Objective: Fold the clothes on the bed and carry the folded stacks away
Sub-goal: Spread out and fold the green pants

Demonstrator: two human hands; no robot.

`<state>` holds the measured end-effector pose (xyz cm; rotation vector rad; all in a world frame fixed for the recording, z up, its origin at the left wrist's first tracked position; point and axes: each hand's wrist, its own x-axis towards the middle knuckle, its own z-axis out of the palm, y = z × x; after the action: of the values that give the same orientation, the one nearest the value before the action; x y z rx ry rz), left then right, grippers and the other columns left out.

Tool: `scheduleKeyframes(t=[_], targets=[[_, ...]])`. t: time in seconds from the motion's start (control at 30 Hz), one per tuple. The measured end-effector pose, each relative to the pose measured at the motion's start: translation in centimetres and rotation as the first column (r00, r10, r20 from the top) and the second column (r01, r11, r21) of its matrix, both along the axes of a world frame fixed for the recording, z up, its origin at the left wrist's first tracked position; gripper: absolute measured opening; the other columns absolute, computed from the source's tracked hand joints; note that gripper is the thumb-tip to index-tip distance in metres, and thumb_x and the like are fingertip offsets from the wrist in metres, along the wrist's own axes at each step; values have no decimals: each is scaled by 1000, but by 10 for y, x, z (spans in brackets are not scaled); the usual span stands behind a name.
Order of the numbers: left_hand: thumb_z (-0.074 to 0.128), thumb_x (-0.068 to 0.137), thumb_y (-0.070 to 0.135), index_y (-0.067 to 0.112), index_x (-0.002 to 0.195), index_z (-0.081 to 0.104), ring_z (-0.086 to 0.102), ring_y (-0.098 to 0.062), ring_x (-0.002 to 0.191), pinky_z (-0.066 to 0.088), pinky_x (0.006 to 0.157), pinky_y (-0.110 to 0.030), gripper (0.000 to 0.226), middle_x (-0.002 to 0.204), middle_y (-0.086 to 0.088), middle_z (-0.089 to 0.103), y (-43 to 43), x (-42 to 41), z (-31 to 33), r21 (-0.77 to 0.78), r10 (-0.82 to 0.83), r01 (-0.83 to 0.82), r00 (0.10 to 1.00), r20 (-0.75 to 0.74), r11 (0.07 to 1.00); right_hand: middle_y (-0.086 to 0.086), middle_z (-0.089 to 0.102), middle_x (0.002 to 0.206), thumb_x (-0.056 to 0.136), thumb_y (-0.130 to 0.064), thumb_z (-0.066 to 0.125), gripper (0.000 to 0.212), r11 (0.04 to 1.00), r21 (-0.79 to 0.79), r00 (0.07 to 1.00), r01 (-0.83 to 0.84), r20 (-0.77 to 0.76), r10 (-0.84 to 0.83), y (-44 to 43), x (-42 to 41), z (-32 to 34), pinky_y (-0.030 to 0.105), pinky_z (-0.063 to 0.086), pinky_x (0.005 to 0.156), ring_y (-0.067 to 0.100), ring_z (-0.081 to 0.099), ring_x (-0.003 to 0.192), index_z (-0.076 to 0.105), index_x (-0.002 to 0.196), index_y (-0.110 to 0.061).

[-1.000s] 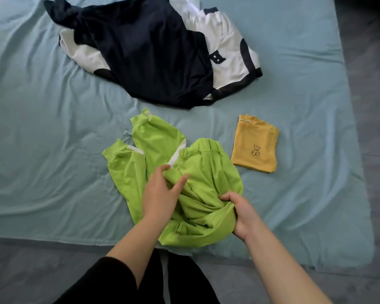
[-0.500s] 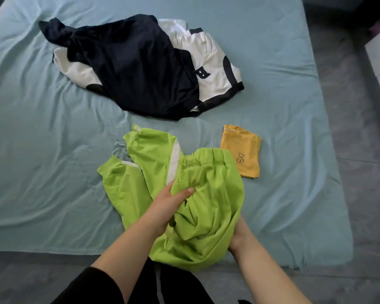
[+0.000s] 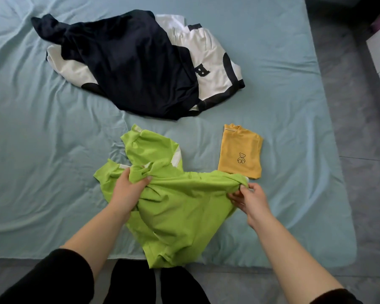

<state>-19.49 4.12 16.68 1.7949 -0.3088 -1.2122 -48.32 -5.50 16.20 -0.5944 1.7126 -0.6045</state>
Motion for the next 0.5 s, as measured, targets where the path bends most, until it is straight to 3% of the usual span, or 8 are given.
scheduleKeyframes(t=[0.07,0.17,0.27,0.37,0.43,0.5], targets=[[73,83,20,29,114,62,66,-15,93,55,78,-34,34,102,5,70,-11,13,-17,42,-71,71,997,10,997,7,67,78,98,-12,48,2,999,-15,996,-45,-84,43,-9,0,-19,34,55,72,13,69,59,49,99,-13],[70,84,12,35,111,58,65,-12,87,52,63,-24,37,97,8,67,-37,28,-38,85,-174,171,985,23,982,10,70,93,94,-18,53,5,976,-16,942,-216,-268,204,-30,12,-44,42,51,86,27,68,88,49,91,-18],[68,82,8,39,103,57,61,-8,86,50,70,-26,39,95,12,64,-72,39,-48,40,-221,218,961,166,975,6,66,96,93,-23,55,7,919,-55,852,-391,-398,339,-61,31,-61,37,47,77,26,62,89,50,92,-18],[64,84,9,38,108,56,60,-9,92,47,73,-24,38,97,12,62,-116,47,-41,-46,-198,220,938,285,975,0,58,83,92,-22,56,8,859,-159,801,-487,-474,366,-109,57,-58,30,36,64,22,54,80,49,92,-18],[64,86,13,34,128,51,58,-14,104,47,86,-27,49,111,9,59,-147,55,-30,-96,-173,214,931,320,972,-4,54,77,92,-22,56,8,838,-242,812,-489,-478,335,-146,80,-47,29,34,62,20,51,77,49,93,-18],[67,87,23,35,146,31,54,-12,114,45,96,-31,70,127,9,53,-172,64,-20,-145,-170,220,940,297,965,-1,59,88,93,-24,55,11,829,-319,843,-460,-450,295,-179,103,-35,27,38,69,20,55,83,53,102,-18]])
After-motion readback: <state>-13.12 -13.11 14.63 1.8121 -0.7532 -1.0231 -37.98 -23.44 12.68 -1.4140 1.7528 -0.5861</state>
